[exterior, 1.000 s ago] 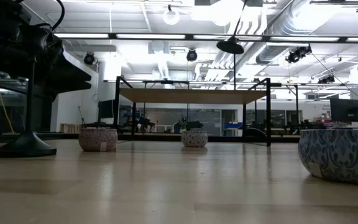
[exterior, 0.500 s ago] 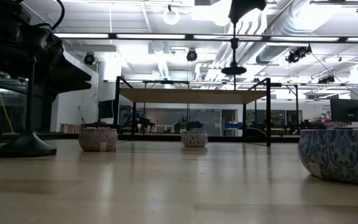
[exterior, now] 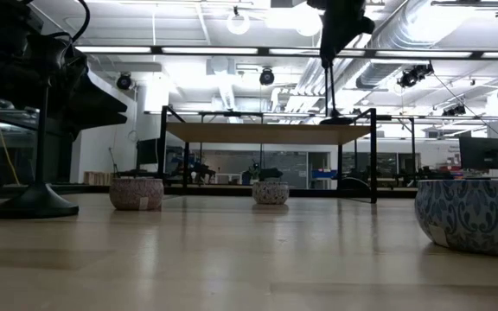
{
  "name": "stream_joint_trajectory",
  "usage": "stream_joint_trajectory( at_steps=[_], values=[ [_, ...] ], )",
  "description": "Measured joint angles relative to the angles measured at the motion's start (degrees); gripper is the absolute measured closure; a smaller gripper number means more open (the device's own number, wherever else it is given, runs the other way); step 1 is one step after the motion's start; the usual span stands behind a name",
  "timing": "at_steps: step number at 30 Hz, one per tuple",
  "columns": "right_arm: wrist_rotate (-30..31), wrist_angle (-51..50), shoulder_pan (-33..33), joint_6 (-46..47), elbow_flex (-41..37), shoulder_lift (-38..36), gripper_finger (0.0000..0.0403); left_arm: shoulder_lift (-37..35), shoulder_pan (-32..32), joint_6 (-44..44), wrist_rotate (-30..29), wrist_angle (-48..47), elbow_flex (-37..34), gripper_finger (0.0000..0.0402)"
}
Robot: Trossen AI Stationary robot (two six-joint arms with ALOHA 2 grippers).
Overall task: Pick & Place candle stick holders
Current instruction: Put the right black candle holder on the shelf
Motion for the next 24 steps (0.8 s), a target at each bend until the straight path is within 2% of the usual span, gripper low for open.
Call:
stream_joint_trajectory(
  at_steps=[24],
  values=[
    [-1.31,0.42,-5.58,-1.12,-0.02,-0.39,0.0262,0.00,0.01,-0.01,-0.01,-0.01,0.00,0.0257]
  ],
)
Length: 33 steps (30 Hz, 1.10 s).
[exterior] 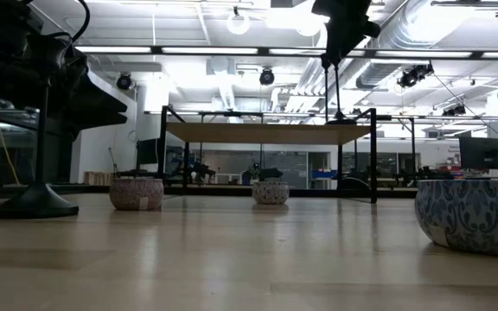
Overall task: Pick & Place candle stick holders
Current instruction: Put the right black candle holder on the shelf
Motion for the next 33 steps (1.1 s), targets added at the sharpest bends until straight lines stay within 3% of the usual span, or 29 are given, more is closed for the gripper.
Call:
stream_joint_trajectory(
  at_steps=[7,33],
  values=[
    [-2.52,1.05,0.05,-0.79,0.01,-0.02,0.0262,0.00,-0.02,0.00,0.01,0.01,0.00,0.0257],
    [-2.50,5.00,0.62,1.04,0.02,-0.02,0.0262,0.00,0.00,0.00,0.01,0.01,0.00,0.0257]
  ],
)
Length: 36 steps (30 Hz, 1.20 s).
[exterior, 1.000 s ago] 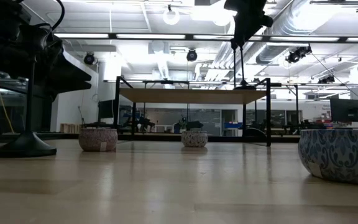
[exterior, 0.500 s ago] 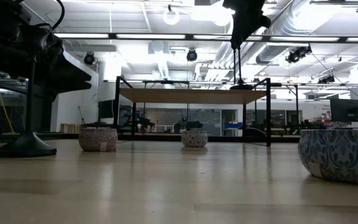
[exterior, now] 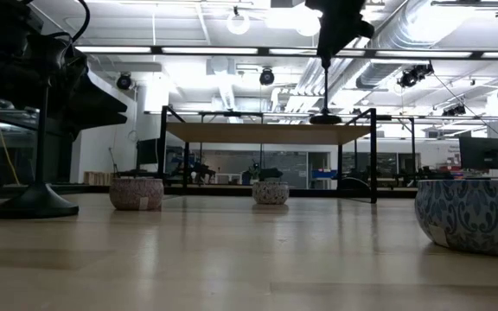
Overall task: Pick & Place candle stick holders
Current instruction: Put the right black candle holder on the shelf
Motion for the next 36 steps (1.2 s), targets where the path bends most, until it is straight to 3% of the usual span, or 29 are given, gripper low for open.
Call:
stream_joint_trajectory(
  at_steps=[6,20,36],
  values=[
    [-3.77,2.74,0.39,-0.67,-0.02,0.00,0.0262,0.00,-0.02,0.01,0.00,0.01,0.00,0.0257],
    [-2.64,9.40,0.26,0.11,-6.29,0.31,0.0262,0.02,0.00,-0.01,0.00,-0.01,0.00,0.0257],
    [-3.21,11.79,-1.03,-0.60,-5.92,0.37,0.0262,0.02,0.00,0.01,0.00,-0.02,0.00,0.0257]
  ],
)
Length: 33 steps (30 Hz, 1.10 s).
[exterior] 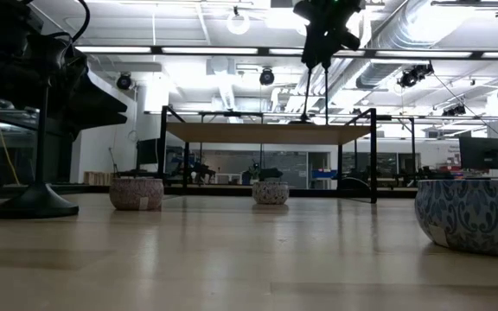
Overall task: Pick & Place candle stick holders
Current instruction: Put the right black candle holder on the shelf
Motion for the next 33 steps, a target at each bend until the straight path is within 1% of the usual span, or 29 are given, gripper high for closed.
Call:
stream_joint_trajectory(
  at_steps=[14,23,27,33],
  values=[
    [1.49,0.02,-0.02,-0.08,0.02,0.00,0.0262,0.00,-0.02,-0.01,0.00,0.02,0.00,0.0257],
    [4.27,-2.94,0.22,4.67,0.02,0.00,0.0262,0.00,0.00,-0.01,0.00,0.02,0.00,0.0257],
    [7.50,-2.91,0.94,6.40,0.04,0.00,0.0262,0.00,0.00,0.00,0.00,0.02,0.00,0.0257],
    [8.45,-2.91,1.05,9.14,0.04,0.00,0.0262,0.00,-0.01,-0.01,0.00,0.01,0.00,0.0257]
  ],
)
